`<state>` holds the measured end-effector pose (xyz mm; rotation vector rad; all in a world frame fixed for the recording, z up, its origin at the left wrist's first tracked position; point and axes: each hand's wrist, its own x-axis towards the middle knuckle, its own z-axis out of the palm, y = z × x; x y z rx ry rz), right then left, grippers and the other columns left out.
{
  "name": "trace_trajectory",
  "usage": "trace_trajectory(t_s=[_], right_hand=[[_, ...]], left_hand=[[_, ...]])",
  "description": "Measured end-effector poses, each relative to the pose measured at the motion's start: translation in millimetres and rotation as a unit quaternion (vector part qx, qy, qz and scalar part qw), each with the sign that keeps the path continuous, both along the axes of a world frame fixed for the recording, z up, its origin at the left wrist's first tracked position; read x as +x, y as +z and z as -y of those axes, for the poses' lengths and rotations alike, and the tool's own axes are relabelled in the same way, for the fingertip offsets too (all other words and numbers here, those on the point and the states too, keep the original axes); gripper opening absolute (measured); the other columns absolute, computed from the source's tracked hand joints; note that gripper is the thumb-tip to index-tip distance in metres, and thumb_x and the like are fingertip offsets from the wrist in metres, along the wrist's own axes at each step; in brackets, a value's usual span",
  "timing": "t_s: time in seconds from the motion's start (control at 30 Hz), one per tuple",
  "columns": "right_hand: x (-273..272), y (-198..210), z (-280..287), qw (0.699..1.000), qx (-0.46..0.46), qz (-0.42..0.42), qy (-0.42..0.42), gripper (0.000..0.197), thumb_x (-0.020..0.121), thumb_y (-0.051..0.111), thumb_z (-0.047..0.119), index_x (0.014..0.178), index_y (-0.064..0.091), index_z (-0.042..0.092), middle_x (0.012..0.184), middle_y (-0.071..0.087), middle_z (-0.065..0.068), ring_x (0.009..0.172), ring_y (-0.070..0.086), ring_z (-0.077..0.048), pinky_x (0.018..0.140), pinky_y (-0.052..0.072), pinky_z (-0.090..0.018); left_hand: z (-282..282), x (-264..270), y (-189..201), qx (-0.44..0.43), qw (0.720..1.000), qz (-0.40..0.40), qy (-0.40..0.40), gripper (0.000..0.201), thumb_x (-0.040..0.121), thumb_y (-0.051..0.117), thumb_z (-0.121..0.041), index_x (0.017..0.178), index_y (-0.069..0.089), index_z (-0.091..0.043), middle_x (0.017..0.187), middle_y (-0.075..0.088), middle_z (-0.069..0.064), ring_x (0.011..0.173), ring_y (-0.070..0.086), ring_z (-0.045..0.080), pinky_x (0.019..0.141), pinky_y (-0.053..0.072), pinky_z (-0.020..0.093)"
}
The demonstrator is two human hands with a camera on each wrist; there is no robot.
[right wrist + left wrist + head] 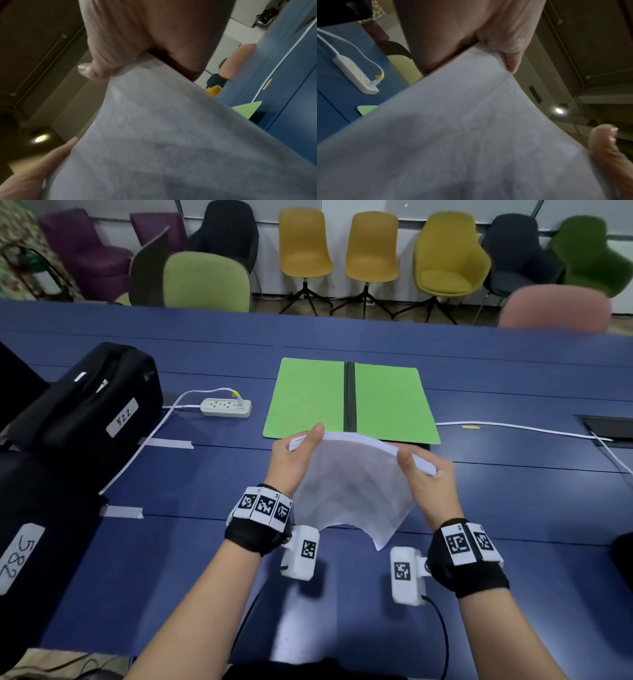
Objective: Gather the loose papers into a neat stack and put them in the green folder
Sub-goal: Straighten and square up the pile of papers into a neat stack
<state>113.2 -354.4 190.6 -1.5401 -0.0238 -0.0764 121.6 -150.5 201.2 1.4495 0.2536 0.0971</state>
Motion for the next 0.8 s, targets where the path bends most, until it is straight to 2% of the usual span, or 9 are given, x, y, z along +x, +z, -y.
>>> trace_trajectory(t_s=[0.1, 0.2, 0.27, 0.37, 0.43, 0.57, 0.67, 0.73, 0.8], right_hand=[[-2.4, -9.4, 0.2, 1.0, -0.025, -0.004, 0.013, 0.017, 0.072, 0.079, 0.028, 0.086, 0.072, 0.021, 0.072, 0.073, 0.014, 0.067, 0.065, 0.002, 0.062, 0.05, -0.012], [1.3, -21.0, 1.3, 0.998, -0.052, -0.034, -0.013, 0.011, 0.077, 0.076, 0.012, 0.084, 0.071, 0.019, 0.073, 0.072, 0.012, 0.066, 0.066, 0.002, 0.063, 0.051, -0.014], [3.7, -28.9, 3.0, 0.996, -0.066, -0.056, -0.002, 0.015, 0.079, 0.074, 0.009, 0.084, 0.069, 0.023, 0.081, 0.072, 0.009, 0.07, 0.067, 0.0, 0.068, 0.052, -0.018], [3.0, -45.8, 3.3, 0.994, -0.061, -0.093, -0.009, 0.019, 0.081, 0.072, 0.009, 0.092, 0.064, 0.023, 0.09, 0.069, 0.005, 0.083, 0.067, -0.01, 0.071, 0.051, -0.021], [1.7, -48.7, 3.2, 0.992, -0.058, -0.104, -0.049, 0.023, 0.081, 0.073, 0.015, 0.101, 0.062, 0.015, 0.094, 0.069, 0.0, 0.087, 0.065, -0.014, 0.076, 0.053, -0.027], [-1.2, -37.3, 7.5, 0.992, -0.031, -0.07, -0.1, 0.031, 0.08, 0.074, 0.014, 0.108, 0.061, 0.01, 0.098, 0.069, -0.002, 0.085, 0.066, -0.009, 0.08, 0.054, -0.026], [-3.5, -51.6, 9.1, 0.991, -0.038, -0.091, -0.095, 0.028, 0.079, 0.074, 0.014, 0.105, 0.062, 0.014, 0.096, 0.07, 0.001, 0.08, 0.067, -0.001, 0.07, 0.054, -0.015], [-6.5, -77.8, 7.4, 0.981, -0.057, -0.166, -0.088, 0.049, 0.076, 0.077, 0.023, 0.117, 0.055, 0.007, 0.108, 0.068, -0.007, 0.092, 0.066, -0.012, 0.076, 0.053, -0.023], [-8.5, -99.4, 7.3, 0.97, -0.077, -0.22, -0.076, 0.056, 0.074, 0.078, 0.026, 0.12, 0.052, 0.005, 0.114, 0.066, -0.01, 0.099, 0.064, -0.021, 0.085, 0.05, -0.032]], left_hand=[[0.6, -5.8, -3.6, 0.016, 1.0, 0.012, -0.023, 0.026, 0.087, 0.064, -0.015, 0.064, 0.056, -0.011, 0.043, 0.057, -0.015, 0.041, 0.049, -0.006, 0.046, 0.041, 0.008], [1.7, -10.8, -17.1, 0.016, 0.999, 0.014, -0.03, 0.01, 0.08, 0.07, -0.002, 0.08, 0.066, -0.011, 0.057, 0.069, -0.02, 0.054, 0.062, -0.01, 0.054, 0.048, 0.007], [2.0, -12.7, -26.3, 0.002, 0.999, -0.007, -0.031, 0.014, 0.08, 0.069, 0.002, 0.089, 0.066, -0.008, 0.059, 0.07, -0.02, 0.057, 0.065, -0.009, 0.055, 0.05, 0.008], [2.9, -17.1, -39.1, 0.02, 0.999, -0.034, -0.031, 0.016, 0.081, 0.07, -0.001, 0.082, 0.066, -0.016, 0.06, 0.07, -0.018, 0.056, 0.064, -0.01, 0.057, 0.05, 0.01], [4.1, -18.4, -44.1, 0.029, 0.999, -0.029, -0.016, 0.016, 0.081, 0.07, -0.005, 0.082, 0.066, -0.02, 0.072, 0.07, -0.014, 0.058, 0.064, -0.011, 0.06, 0.051, 0.009], [5.0, -20.9, -40.0, 0.007, 1.0, 0.021, 0.0, 0.024, 0.08, 0.071, -0.006, 0.102, 0.062, -0.007, 0.086, 0.07, -0.007, 0.068, 0.065, -0.01, 0.063, 0.051, 0.008], [5.8, -21.7, -46.4, 0.019, 0.999, 0.012, -0.032, 0.023, 0.08, 0.07, -0.001, 0.086, 0.066, -0.023, 0.072, 0.072, -0.017, 0.072, 0.067, -0.005, 0.07, 0.053, 0.015], [9.1, -21.2, -59.4, 0.03, 0.998, -0.042, -0.04, 0.02, 0.08, 0.072, -0.008, 0.079, 0.066, -0.027, 0.076, 0.07, -0.015, 0.08, 0.067, 0.01, 0.074, 0.054, 0.023], [12.6, -18.6, -71.9, 0.026, 0.996, -0.079, -0.029, 0.012, 0.082, 0.071, -0.012, 0.081, 0.065, -0.022, 0.081, 0.066, -0.012, 0.079, 0.064, 0.012, 0.067, 0.053, 0.013]])
